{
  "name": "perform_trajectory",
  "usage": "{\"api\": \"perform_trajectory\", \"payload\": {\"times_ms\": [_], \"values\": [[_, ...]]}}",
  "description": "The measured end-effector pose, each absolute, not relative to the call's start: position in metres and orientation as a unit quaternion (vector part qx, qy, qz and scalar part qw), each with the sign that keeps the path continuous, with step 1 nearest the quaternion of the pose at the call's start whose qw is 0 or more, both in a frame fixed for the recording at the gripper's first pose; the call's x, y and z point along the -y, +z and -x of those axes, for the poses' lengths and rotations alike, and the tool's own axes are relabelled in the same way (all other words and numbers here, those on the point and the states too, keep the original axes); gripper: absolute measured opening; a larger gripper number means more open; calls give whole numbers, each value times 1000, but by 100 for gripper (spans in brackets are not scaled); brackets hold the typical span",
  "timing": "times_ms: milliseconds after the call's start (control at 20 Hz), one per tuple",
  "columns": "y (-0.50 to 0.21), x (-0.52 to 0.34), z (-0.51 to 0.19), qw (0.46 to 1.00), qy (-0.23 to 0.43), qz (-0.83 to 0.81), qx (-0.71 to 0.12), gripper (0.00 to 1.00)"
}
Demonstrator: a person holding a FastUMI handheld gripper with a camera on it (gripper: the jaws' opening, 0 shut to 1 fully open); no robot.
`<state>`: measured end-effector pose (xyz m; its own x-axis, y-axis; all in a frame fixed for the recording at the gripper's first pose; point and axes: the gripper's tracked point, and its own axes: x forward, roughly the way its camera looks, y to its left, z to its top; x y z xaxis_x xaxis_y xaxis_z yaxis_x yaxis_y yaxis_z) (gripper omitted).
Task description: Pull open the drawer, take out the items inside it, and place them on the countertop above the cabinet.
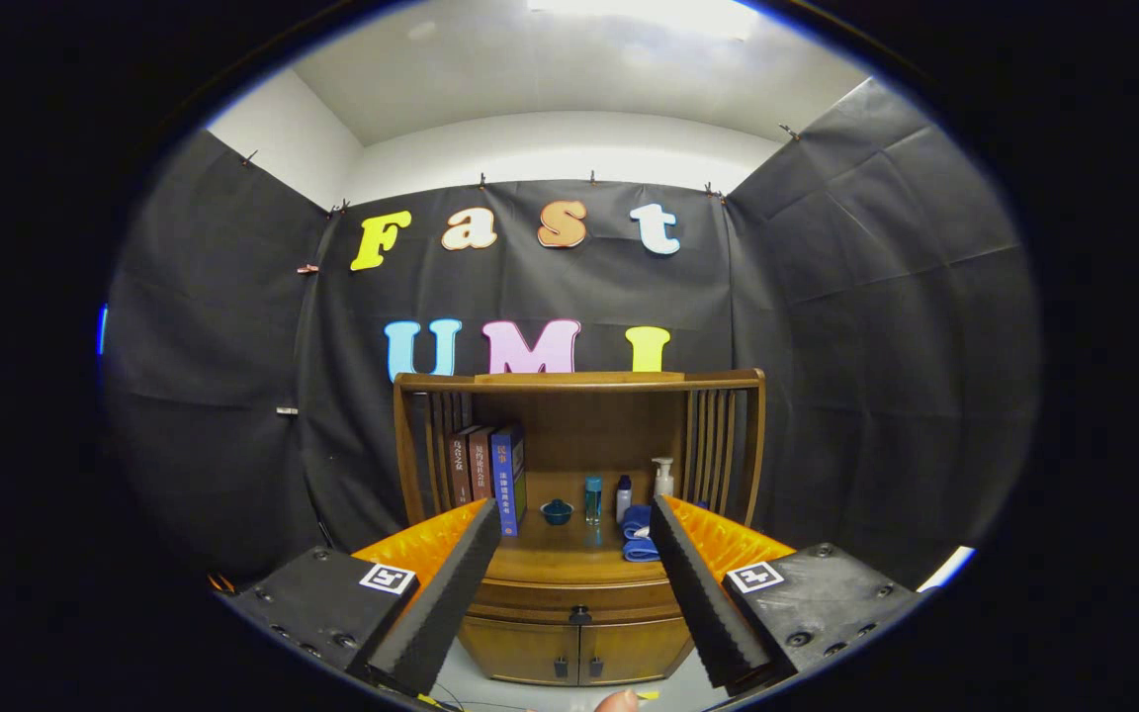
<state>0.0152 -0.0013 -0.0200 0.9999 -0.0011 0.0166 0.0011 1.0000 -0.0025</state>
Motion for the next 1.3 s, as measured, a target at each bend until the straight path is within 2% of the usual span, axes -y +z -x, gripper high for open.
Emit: {"api": "perform_trajectory", "payload": {"times_ms": [300, 550, 950, 1150, 1250, 1300], "values": [[-68, -17, -87, 999, 28, -11, 19, 99], [-156, -19, -136, 999, 35, -11, -14, 99], [-324, -5, -189, 996, 5, -16, -92, 99], [-382, 7, -212, 992, -7, 4, -126, 100], [-406, 12, -217, 989, -13, -3, -145, 97], [-409, 16, -218, 989, -20, -10, -149, 84]]}}
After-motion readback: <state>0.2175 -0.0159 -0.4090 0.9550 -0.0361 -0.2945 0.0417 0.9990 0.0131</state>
